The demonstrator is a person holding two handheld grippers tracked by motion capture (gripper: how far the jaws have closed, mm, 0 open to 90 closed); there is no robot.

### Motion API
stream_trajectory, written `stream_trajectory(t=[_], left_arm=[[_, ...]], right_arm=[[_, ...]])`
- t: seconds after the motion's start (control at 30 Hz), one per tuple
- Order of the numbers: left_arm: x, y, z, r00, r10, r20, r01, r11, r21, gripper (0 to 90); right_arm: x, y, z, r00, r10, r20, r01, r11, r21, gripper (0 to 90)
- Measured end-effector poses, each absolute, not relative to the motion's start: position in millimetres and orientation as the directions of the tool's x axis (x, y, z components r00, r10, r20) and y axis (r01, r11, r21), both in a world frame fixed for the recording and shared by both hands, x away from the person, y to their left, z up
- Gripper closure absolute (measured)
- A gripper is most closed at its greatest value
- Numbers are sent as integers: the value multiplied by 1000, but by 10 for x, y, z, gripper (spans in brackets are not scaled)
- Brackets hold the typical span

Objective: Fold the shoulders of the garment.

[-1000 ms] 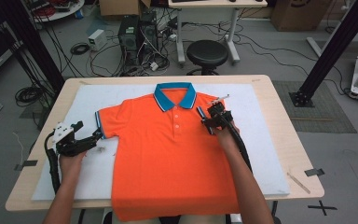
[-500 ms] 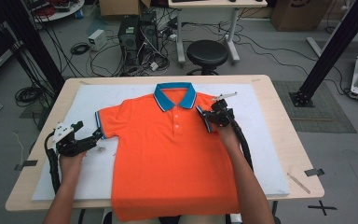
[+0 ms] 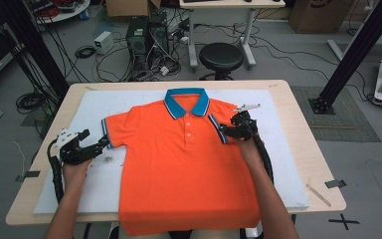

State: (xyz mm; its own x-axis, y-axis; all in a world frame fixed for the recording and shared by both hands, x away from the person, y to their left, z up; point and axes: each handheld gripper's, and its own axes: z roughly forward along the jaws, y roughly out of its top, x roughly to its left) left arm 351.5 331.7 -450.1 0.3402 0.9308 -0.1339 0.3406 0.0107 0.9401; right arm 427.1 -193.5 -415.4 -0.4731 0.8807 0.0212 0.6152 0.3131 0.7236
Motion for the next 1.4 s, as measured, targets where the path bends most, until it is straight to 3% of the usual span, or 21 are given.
stream_trajectory(t=[0.17,0.33,0.57,0.9,1.13,1.2,1.4], left_arm=[[3705,3240,-4441,326,937,-126,427,-28,904,170],[3937,3157,-4426,247,964,-100,535,-49,844,170],[4153,3058,-4454,159,987,-6,599,-91,796,179],[4211,2993,-4561,180,983,22,640,-134,756,408],[4214,2939,-4519,195,981,-8,651,-123,749,778],[4240,2933,-4460,184,982,-37,672,-98,734,806],[4239,2817,-4191,223,968,-118,613,-45,789,813]], right_arm=[[4060,-2162,-4133,-429,903,-28,580,300,757,278],[3935,-2309,-4160,-419,907,-50,574,307,759,264],[3822,-2537,-4238,-399,917,1,588,254,768,263],[3815,-2600,-4220,-406,914,25,608,249,754,249],[3790,-2616,-4235,-404,914,41,610,236,756,249],[3783,-2616,-4231,-404,914,41,605,234,761,249],[3764,-2650,-4226,-396,917,49,601,218,769,249]])
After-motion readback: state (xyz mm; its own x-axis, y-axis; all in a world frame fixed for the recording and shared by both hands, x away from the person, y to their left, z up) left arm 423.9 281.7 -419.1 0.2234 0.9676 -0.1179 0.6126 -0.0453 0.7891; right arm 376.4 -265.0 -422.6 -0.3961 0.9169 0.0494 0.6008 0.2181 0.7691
